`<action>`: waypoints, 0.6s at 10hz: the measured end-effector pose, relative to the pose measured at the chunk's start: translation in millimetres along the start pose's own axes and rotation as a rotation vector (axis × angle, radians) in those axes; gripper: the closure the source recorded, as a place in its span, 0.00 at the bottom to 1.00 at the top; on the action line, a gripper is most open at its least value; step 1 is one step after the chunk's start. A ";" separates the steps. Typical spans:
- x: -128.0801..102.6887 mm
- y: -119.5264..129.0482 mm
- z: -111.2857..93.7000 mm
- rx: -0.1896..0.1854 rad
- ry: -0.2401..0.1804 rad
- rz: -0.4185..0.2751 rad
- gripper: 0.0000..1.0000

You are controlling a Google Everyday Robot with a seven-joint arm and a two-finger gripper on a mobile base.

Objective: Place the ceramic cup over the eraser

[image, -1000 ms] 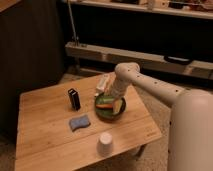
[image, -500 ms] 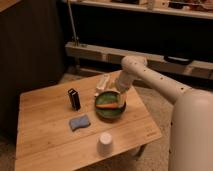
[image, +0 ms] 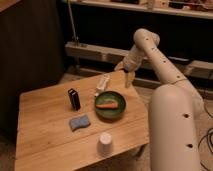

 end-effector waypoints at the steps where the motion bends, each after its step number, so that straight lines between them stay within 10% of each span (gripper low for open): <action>1: -1.7 0.7 -4.0 -0.006 -0.007 0.002 0.20; 6: -1.1 1.6 -3.8 -0.011 -0.005 0.004 0.20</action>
